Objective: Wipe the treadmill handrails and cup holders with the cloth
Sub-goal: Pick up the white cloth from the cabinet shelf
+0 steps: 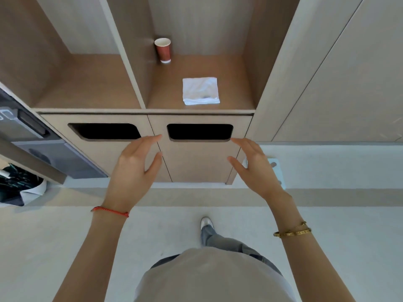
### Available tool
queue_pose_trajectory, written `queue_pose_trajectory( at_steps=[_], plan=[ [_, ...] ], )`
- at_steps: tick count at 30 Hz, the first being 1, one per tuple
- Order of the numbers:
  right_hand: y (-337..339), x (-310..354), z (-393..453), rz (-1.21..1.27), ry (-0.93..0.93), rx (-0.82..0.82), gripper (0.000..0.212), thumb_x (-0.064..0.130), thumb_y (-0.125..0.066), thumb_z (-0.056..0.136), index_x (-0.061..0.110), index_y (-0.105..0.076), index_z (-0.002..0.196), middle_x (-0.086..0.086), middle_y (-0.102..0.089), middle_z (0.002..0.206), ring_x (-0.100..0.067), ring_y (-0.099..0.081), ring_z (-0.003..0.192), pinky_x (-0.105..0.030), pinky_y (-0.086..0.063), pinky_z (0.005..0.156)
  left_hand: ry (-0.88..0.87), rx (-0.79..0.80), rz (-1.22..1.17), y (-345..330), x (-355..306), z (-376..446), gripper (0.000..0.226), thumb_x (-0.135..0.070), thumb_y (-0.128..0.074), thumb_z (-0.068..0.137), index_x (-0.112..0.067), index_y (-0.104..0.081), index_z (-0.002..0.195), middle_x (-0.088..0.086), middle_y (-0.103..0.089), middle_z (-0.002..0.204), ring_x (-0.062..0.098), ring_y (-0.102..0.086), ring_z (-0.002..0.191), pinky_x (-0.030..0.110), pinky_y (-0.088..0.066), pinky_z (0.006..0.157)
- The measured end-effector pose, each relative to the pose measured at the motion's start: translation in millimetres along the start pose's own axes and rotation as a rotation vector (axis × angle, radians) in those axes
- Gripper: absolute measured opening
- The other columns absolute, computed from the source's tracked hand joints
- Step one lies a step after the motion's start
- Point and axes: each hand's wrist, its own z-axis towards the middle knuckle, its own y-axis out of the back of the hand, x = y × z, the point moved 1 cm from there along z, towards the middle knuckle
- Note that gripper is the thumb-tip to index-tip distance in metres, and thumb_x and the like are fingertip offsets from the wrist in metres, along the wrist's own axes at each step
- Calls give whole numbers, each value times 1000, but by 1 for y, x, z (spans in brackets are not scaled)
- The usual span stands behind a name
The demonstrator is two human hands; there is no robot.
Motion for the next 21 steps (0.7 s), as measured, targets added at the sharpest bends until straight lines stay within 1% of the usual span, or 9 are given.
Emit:
queue_pose_trajectory(
  at_steps=[4, 5, 8, 10, 12, 14, 18, 21],
  plan=[
    [11, -9, 76, 1, 34, -32, 45, 24, -58, 97, 12, -49, 139, -5, -53, 135, -20, -43, 130, -32, -38, 108, 10, -43, -7, -13, 5, 71, 38, -16, -58, 96, -13, -57, 134, 6, -61, 127, 20, -54, 120, 21, -37, 103],
    [13, -10, 93, -2, 39, -32, 45, 25, -58, 97, 12, -49, 139, -5, -53, 134, -20, -44, 128, -32, -39, 107, 7, -57, -7, -15, 7, 86, 38, -15, -58, 96, -12, -57, 134, 6, -62, 126, 21, -55, 119, 21, -38, 102],
    [13, -16, 136, -19, 43, -20, 44, 26, -58, 97, 15, -49, 138, -5, -55, 131, -23, -48, 123, -34, -42, 102, 18, -87, -33, -20, 15, 125, 37, -16, -58, 96, -13, -58, 133, 6, -62, 126, 24, -59, 112, 33, -49, 94],
    [9, -22, 161, -44, 40, -14, 43, 27, -58, 97, 16, -49, 138, -4, -54, 132, -23, -47, 123, -33, -40, 102, 28, -88, -31, -25, 24, 149, 37, -16, -57, 96, -13, -58, 133, 9, -61, 126, 28, -60, 110, 40, -51, 91],
    [2, -28, 183, -59, 29, -14, 42, 28, -57, 97, 18, -50, 137, -4, -54, 133, -22, -45, 125, -31, -37, 102, 36, -78, -25, -33, 36, 172, 37, -16, -56, 96, -12, -58, 133, 11, -62, 123, 31, -60, 108, 38, -50, 92],
    [-6, -33, 205, -56, 24, -13, 41, 27, -57, 97, 16, -51, 137, -5, -54, 131, -23, -45, 122, -32, -38, 102, 32, -75, -17, -41, 48, 193, 36, -15, -56, 97, -11, -58, 133, 10, -62, 125, 28, -59, 111, 35, -49, 96],
    [-24, -45, 243, -73, -14, -19, 40, 26, -57, 97, 13, -52, 135, -6, -55, 129, -22, -47, 118, -30, -40, 96, 18, -67, 1, -62, 76, 230, 36, -13, -55, 97, -9, -57, 132, 10, -60, 131, 26, -57, 119, 39, -47, 103],
    [-40, -51, 270, -87, -59, -32, 41, 25, -58, 97, 12, -51, 135, -7, -54, 129, -22, -47, 114, -32, -40, 98, 11, -38, 31, -78, 98, 254, 37, -14, -55, 97, -9, -57, 133, 9, -59, 132, 24, -56, 122, 42, -47, 104]
  ],
)
